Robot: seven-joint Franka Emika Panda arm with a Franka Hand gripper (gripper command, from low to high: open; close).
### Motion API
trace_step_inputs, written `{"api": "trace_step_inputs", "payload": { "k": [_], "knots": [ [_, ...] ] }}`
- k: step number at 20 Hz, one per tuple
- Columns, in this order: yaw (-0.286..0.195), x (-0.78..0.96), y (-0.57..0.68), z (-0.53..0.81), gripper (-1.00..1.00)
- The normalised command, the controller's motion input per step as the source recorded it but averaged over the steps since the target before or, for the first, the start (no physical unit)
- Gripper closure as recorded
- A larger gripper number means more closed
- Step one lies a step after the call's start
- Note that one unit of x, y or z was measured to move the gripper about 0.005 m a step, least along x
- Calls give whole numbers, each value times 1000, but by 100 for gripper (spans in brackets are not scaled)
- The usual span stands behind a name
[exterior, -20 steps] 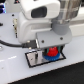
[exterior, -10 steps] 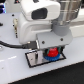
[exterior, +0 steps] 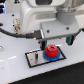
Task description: Insert the blue gear onto the right peg, followed by the red gear
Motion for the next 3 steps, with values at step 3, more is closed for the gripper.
{"api": "trace_step_inputs", "payload": {
  "k": [3],
  "knots": [
    [0, 1, -2, -2, -100]
  ]
}}
